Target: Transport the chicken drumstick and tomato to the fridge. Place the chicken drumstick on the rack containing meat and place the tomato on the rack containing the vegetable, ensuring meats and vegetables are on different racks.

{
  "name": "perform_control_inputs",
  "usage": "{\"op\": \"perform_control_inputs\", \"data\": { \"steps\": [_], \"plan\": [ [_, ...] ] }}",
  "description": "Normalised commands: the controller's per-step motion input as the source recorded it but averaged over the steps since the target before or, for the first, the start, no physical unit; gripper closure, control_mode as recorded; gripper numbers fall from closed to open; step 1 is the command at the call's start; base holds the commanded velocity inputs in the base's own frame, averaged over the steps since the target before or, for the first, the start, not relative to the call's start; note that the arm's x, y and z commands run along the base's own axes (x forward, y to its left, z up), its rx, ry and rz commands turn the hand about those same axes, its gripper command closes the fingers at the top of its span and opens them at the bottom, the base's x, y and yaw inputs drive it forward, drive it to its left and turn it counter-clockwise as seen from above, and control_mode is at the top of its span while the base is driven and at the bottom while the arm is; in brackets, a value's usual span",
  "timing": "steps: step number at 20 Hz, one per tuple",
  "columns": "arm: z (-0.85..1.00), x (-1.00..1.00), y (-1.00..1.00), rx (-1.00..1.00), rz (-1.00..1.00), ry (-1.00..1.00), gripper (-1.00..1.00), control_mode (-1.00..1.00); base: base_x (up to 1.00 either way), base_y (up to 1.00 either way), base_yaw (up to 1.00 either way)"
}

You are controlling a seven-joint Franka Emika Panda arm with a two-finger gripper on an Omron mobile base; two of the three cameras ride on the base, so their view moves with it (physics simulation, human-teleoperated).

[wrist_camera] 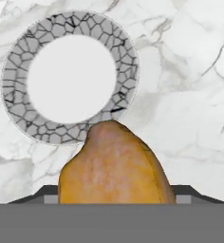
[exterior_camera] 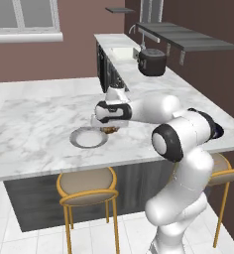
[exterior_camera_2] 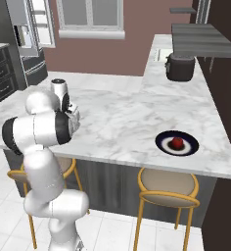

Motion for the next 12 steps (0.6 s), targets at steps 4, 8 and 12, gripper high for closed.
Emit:
{"op": "perform_control_inputs", "data": {
  "steps": [4,8,12],
  "plan": [
    [0.84,-1.00,-0.83,0.07,0.05,-0.02,1.00,-1.00,0.00,0.00,0.00],
    [0.88,-1.00,-0.61,0.00,0.09,-0.08,1.00,-1.00,0.00,0.00,0.00],
    [1.00,-1.00,-0.71,0.00,0.10,-0.01,1.00,-1.00,0.00,0.00,0.00]
  ]
}}
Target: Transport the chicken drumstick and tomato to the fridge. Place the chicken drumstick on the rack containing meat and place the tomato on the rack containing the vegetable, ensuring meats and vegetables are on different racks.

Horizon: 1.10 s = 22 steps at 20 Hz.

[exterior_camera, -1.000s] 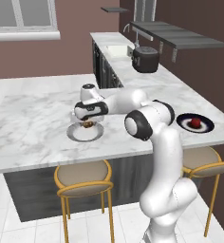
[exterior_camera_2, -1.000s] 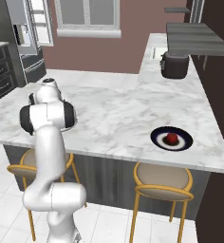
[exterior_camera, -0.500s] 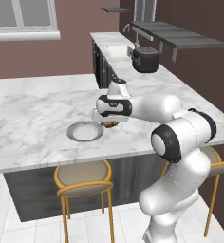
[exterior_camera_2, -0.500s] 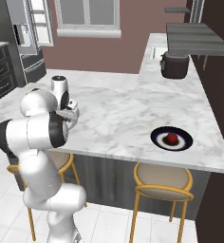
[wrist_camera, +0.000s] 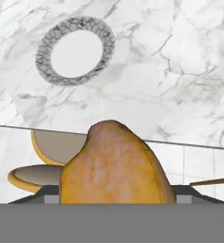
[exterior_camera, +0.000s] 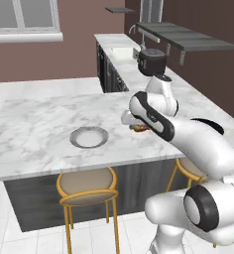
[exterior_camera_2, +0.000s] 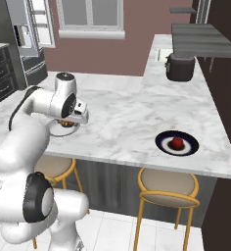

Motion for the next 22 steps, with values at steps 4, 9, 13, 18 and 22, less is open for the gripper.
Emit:
{"op": "perform_control_inputs", "data": {
  "steps": [4,9,13,18,22],
  "plan": [
    [0.94,-1.00,-0.59,0.00,0.04,-0.07,1.00,-1.00,0.00,0.00,0.00],
    [0.81,-0.93,-0.13,0.00,0.02,-0.10,1.00,-1.00,0.00,0.00,0.00],
    [0.76,-0.96,0.00,0.00,0.00,-0.15,1.00,-1.00,0.00,0.00,0.00],
    [0.63,-0.76,0.00,0.00,-0.03,-0.09,1.00,-1.00,0.00,0.00,0.00],
    [0.60,-0.77,0.00,0.00,-0.07,0.00,1.00,-1.00,0.00,0.00,0.00]
  ]
}}
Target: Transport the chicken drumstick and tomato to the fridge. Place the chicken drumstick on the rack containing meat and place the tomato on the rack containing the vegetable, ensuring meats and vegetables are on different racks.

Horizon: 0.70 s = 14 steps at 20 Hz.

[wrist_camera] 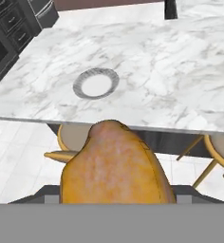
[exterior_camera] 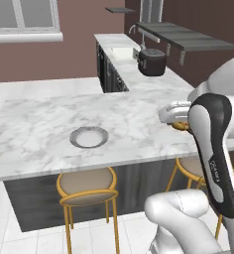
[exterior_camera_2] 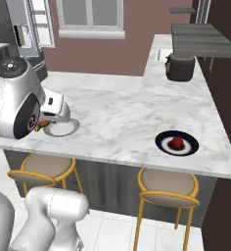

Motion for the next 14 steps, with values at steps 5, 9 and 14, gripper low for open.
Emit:
{"op": "perform_control_inputs", "data": {
  "steps": [5,9,14],
  "plan": [
    [0.73,-0.68,0.00,0.00,-0.01,-0.10,1.00,-1.00,0.00,0.00,0.00],
    [0.18,-0.19,0.00,0.01,0.00,-0.05,1.00,1.00,-0.63,0.05,0.01],
    [0.00,0.00,0.00,0.00,0.00,0.00,1.00,1.00,-0.90,0.74,0.06]
  ]
}}
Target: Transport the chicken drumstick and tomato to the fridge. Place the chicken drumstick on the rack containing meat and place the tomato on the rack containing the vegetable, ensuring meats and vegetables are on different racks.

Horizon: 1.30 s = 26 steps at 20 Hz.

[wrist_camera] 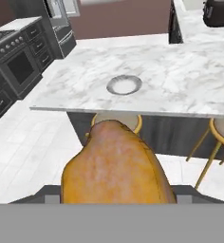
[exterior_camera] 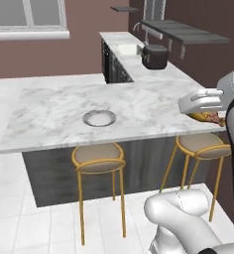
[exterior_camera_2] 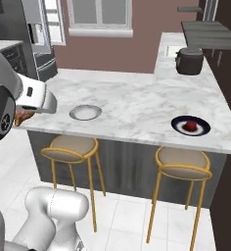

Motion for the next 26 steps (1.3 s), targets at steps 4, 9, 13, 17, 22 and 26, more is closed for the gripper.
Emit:
{"op": "perform_control_inputs", "data": {
  "steps": [4,9,13,17,22,26],
  "plan": [
    [0.00,0.00,0.00,0.00,0.00,0.00,1.00,1.00,-0.29,1.00,0.23],
    [0.00,0.00,0.00,0.00,0.00,0.00,1.00,1.00,0.15,1.00,0.08],
    [0.00,0.00,0.00,0.00,0.00,0.00,1.00,1.00,0.64,1.00,0.00],
    [0.00,0.00,0.00,0.00,0.00,0.00,1.00,1.00,0.71,1.00,0.00],
    [0.00,0.00,0.00,0.00,0.00,0.00,1.00,1.00,0.71,1.00,0.00],
    [0.00,0.00,0.00,0.00,0.00,0.00,1.00,1.00,0.58,1.00,0.00]
  ]
}}
